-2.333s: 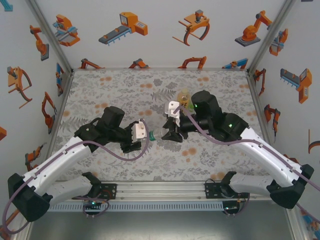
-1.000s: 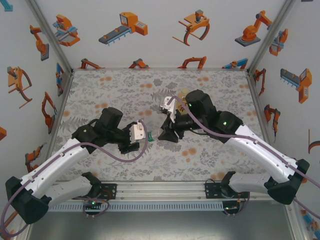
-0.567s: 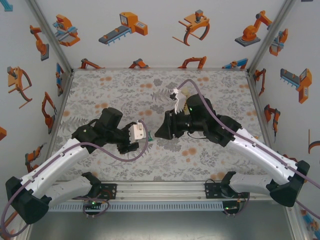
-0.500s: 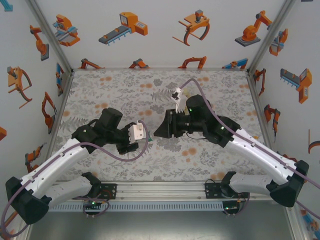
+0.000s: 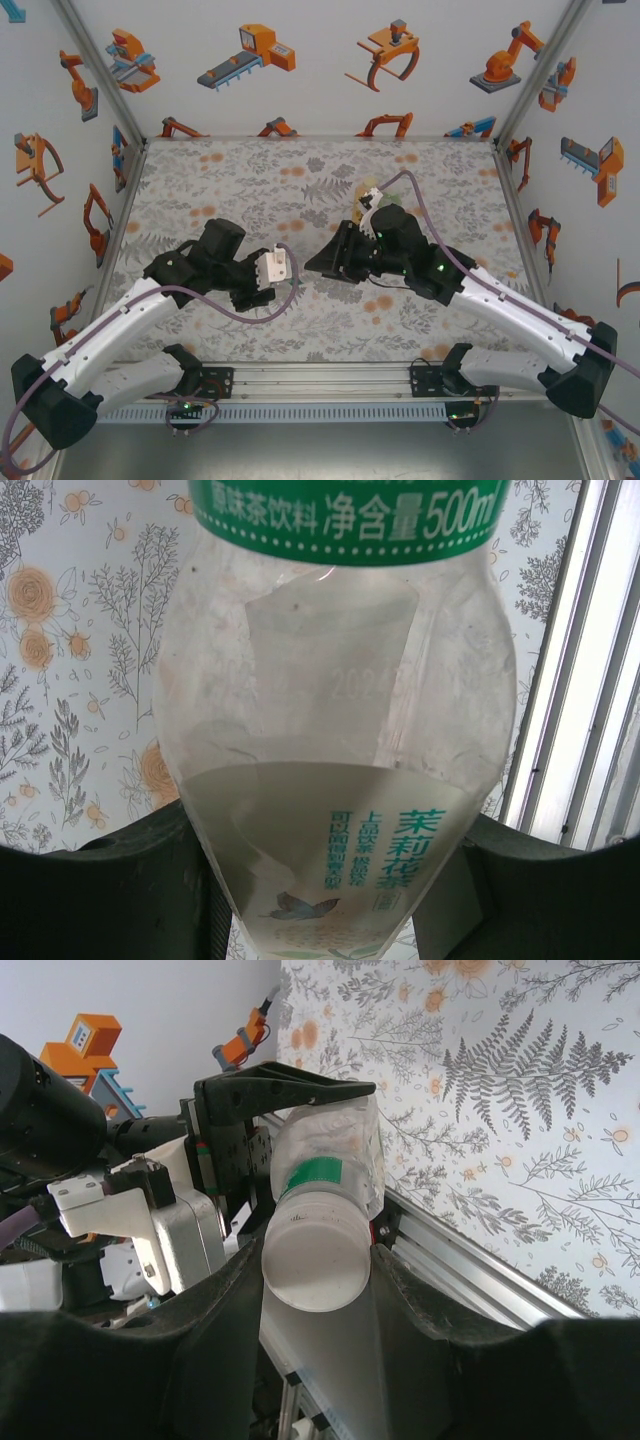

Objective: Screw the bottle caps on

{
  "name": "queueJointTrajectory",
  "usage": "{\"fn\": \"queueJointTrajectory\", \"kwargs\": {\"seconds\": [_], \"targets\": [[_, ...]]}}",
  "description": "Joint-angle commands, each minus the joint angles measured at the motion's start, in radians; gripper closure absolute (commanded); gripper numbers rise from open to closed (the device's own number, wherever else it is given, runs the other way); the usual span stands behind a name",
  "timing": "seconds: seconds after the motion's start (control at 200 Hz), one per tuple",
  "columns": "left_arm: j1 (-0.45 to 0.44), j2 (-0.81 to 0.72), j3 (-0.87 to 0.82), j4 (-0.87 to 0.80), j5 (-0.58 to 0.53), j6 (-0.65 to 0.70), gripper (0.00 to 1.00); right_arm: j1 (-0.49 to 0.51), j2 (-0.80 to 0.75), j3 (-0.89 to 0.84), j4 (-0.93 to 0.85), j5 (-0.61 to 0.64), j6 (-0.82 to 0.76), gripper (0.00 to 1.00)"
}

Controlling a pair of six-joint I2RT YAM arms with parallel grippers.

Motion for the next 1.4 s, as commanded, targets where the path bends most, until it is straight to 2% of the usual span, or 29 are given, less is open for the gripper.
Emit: {"fn": "queueJointTrajectory", "kwargs": {"seconds": [0.0,0.17,0.32,0.446,0.591,0.701,0.781,0.921,1.061,1.182,1.397], "targets": [[-0.015,-0.030,0.025,0.134,0.121,-0.002,1.00,0.021,0.014,0.029,-0.036,0.015,-0.004,0.68],[-0.016,-0.029,0.024,0.138,0.125,0.000,1.00,0.020,0.002,0.068,-0.086,0.040,-0.060,0.46],[-0.016,-0.028,0.023,0.137,0.131,0.002,1.00,0.021,-0.025,0.139,-0.171,0.092,-0.152,0.35],[-0.015,-0.029,0.023,0.137,0.131,0.003,1.00,0.019,-0.030,0.209,-0.249,0.121,-0.243,0.30],[-0.015,-0.029,0.024,0.138,0.134,0.003,1.00,0.020,-0.020,0.317,-0.341,0.159,-0.445,0.29],[-0.015,-0.029,0.024,0.137,0.142,0.003,1.00,0.019,-0.024,0.342,-0.309,0.112,-0.696,0.31],[-0.015,-0.028,0.024,0.138,0.147,0.004,1.00,0.019,-0.034,0.329,-0.265,0.020,-0.935,0.33],[-0.016,-0.028,0.024,0.137,0.154,0.002,1.00,0.019,-0.048,0.312,-0.286,-0.224,-1.407,0.34],[-0.015,-0.025,0.023,0.138,0.160,0.003,1.00,0.020,-0.041,0.323,-0.341,-0.332,-1.706,0.33],[-0.015,-0.023,0.022,0.134,0.161,0.004,1.00,0.019,-0.021,0.317,-0.351,-0.371,-1.811,0.32],[-0.015,-0.020,0.023,0.134,0.170,0.004,1.00,0.020,0.031,0.331,-0.338,-0.387,-1.833,0.34]]}}
